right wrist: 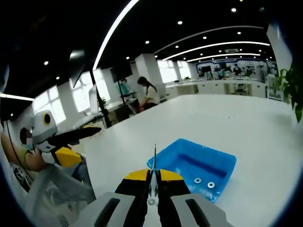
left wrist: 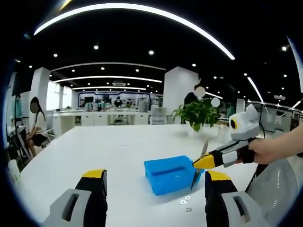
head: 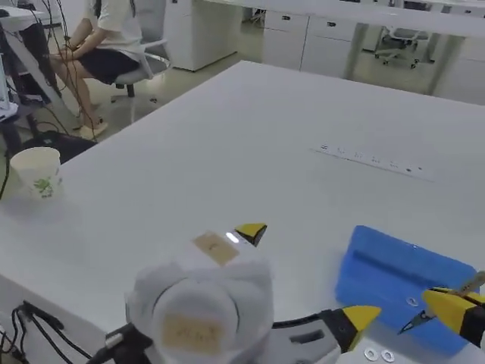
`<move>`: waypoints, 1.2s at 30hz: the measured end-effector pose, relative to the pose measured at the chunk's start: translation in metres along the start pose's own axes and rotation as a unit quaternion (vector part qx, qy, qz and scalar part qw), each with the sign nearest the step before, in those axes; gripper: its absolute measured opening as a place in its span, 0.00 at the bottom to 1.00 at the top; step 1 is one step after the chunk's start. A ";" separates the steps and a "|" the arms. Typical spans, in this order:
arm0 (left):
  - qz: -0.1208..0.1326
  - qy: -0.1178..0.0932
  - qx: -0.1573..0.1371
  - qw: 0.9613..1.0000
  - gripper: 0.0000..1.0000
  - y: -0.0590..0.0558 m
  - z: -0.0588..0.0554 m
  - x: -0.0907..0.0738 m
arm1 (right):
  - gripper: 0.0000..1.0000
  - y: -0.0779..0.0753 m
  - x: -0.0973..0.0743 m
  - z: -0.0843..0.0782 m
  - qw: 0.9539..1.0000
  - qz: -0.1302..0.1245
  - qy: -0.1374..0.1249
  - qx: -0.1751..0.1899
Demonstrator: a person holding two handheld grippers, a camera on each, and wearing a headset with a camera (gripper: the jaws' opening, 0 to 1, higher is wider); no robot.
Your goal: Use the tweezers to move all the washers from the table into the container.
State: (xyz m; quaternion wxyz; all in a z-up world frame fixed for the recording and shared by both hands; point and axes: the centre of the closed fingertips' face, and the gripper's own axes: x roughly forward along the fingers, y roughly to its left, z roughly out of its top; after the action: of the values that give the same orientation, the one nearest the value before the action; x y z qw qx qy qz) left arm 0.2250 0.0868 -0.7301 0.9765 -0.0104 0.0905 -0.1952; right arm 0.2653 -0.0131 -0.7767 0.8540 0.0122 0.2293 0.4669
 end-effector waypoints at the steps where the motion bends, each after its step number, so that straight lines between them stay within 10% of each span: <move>1: 0.004 -0.010 0.008 1.000 0.87 0.001 0.004 -0.001 | 0.02 -0.001 0.002 -0.003 1.000 0.003 0.003 -0.004; 9: 0.024 -0.055 -0.029 0.998 0.89 0.012 0.018 -0.006 | 0.03 -0.007 0.012 -0.028 0.998 0.050 0.041 -0.024; 20: 0.034 0.033 -0.001 0.999 0.85 0.013 -0.013 0.002 | 0.03 -0.008 0.019 -0.036 0.995 0.093 0.042 -0.019; 27: 0.033 0.024 -0.011 0.999 0.82 0.016 -0.010 0.000 | 0.03 0.009 0.021 -0.039 0.986 0.126 0.060 -0.094; 32: 0.018 0.036 -0.004 0.999 0.81 0.008 -0.014 0.003 | 0.02 0.017 0.017 -0.045 0.976 0.120 0.072 -0.164; 36: 0.010 0.040 -0.001 0.999 0.81 0.004 -0.016 0.004 | 0.01 0.007 0.012 -0.048 0.980 0.065 0.089 -0.165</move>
State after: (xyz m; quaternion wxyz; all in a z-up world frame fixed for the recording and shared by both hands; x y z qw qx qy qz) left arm 0.2271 0.0892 -0.7464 0.9741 -0.0031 0.1295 -0.1855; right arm 0.2462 -0.0093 -0.8220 0.7882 -0.1558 0.2231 0.5521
